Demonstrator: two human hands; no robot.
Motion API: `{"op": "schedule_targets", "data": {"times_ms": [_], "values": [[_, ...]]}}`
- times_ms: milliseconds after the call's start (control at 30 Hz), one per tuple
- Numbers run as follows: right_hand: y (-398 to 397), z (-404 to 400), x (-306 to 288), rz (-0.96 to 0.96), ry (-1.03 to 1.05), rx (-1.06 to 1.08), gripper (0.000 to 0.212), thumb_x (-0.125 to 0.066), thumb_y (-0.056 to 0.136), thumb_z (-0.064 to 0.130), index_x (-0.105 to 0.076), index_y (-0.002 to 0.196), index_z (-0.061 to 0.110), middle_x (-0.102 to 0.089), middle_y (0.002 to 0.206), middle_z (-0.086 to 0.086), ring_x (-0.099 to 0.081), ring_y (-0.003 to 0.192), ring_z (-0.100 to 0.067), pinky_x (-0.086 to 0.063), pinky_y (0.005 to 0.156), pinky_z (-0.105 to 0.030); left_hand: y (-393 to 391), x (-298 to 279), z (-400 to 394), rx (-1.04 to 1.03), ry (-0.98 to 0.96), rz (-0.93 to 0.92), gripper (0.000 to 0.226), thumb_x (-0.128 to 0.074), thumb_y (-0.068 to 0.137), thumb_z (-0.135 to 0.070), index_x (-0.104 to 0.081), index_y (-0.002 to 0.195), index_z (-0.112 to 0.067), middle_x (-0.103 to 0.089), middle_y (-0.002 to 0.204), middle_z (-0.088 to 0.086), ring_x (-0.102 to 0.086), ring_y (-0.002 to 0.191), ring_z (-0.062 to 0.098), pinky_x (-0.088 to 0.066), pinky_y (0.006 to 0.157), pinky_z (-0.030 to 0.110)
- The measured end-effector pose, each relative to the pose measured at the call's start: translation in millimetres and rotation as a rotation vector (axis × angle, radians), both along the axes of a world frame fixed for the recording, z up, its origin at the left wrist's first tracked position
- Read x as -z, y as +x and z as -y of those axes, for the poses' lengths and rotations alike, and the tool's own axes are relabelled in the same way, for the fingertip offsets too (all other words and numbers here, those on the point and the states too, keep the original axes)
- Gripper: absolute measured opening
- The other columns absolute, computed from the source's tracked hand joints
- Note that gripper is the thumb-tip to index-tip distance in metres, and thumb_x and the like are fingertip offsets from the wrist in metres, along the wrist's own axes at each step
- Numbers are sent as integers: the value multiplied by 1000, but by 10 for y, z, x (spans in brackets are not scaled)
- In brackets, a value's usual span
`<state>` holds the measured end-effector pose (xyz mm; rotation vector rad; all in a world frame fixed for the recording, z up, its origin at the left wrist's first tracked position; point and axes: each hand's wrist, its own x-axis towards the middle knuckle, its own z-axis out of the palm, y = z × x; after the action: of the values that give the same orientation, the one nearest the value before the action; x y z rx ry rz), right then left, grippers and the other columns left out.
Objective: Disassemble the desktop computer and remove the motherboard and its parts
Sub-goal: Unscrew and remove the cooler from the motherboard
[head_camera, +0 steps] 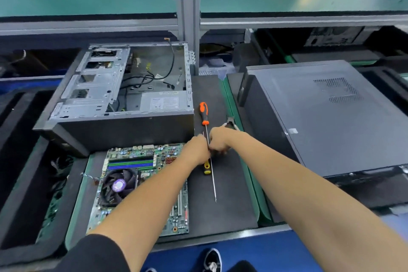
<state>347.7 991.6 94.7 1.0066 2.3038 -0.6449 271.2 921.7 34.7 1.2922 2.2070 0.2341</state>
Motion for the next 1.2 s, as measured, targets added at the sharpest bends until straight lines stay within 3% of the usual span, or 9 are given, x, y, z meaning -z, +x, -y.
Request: {"op": "schedule_targets", "data": {"times_ms": [100, 267, 500, 667, 800, 933, 1000, 1100, 1200], "values": [[6, 5, 13, -4, -38, 9, 26, -44, 88, 2, -69, 91, -3, -66, 74, -15, -57, 50, -22, -47, 48, -25, 15, -43, -35, 23, -6, 4, 30, -62, 84, -20, -59, 110, -5, -65, 110, 18, -62, 98, 36, -47, 71, 35], [-19, 29, -37, 25, -9, 5, 26, -41, 88, 0, -64, 74, 0, -61, 59, -8, -57, 48, -19, -46, 44, -24, 22, -213, -32, 57, -41, 85, 20, -61, 81, -16, -63, 99, -7, -68, 89, 13, -67, 69, 29, -52, 52, 34], [-139, 70, -491, 237, -127, 56, 31, -38, 94, 5, -63, 77, -3, -70, 78, -13, -63, 63, -22, -51, 56, -30, -20, -644, 76, -2, 59, 378, 9, -66, 77, -9, -72, 84, -6, -58, 57, 5, -48, 33, 10, -42, 38, 20], [-398, 291, -884, 311, -245, 148, 31, -34, 94, 4, -61, 94, -13, -70, 94, -23, -69, 70, -24, -55, 68, -29, -277, -1043, 374, 8, 154, 503, 6, -68, 77, -3, -66, 73, -6, -61, 62, 8, -53, 38, 10, -44, 40, 19], [-612, 541, -1130, 279, -278, 158, 42, -26, 95, 11, -54, 116, -13, -70, 81, -21, -72, 71, -27, -59, 62, -28, -573, -1274, 700, 15, 253, 613, 11, -74, 83, -15, -66, 88, -9, -64, 76, 3, -61, 60, 10, -48, 49, 17], [-784, 773, -1240, 187, -375, 152, 30, -37, 96, 13, -64, 100, 1, -66, 91, -15, -68, 72, -24, -59, 63, -29, -873, -1376, 1018, 134, 234, 817, 12, -66, 90, -11, -60, 99, -6, -67, 88, 6, -68, 72, 14, -56, 65, 22], [-862, 864, -1234, 148, -327, 150, 24, -46, 98, 19, -63, 91, 4, -66, 79, -11, -67, 63, -21, -57, 57, -27, -1051, -1366, 1166, 175, 243, 760, 16, -64, 89, -4, -54, 102, -6, -67, 81, 3, -68, 69, 14, -56, 66, 23], [-999, 975, -1198, 62, -162, 108, 16, -51, 99, 22, -52, 94, 6, -56, 63, -8, -59, 46, -19, -45, 46, -20, -1463, -1301, 1401, 220, 305, 311, 17, -69, 85, -11, -56, 96, -16, -63, 64, -5, -62, 53, 8, -48, 53, 19], [-1188, 1122, -1185, -44, -53, -3, 16, -53, 98, 23, -56, 102, 8, -46, 62, -7, -39, 44, -18, -31, 43, -19, -1938, -1138, 1694, 212, 271, 52, 4, -66, 86, -16, -63, 87, -18, -60, 74, -9, -60, 70, 11, -42, 59, 18]]}}
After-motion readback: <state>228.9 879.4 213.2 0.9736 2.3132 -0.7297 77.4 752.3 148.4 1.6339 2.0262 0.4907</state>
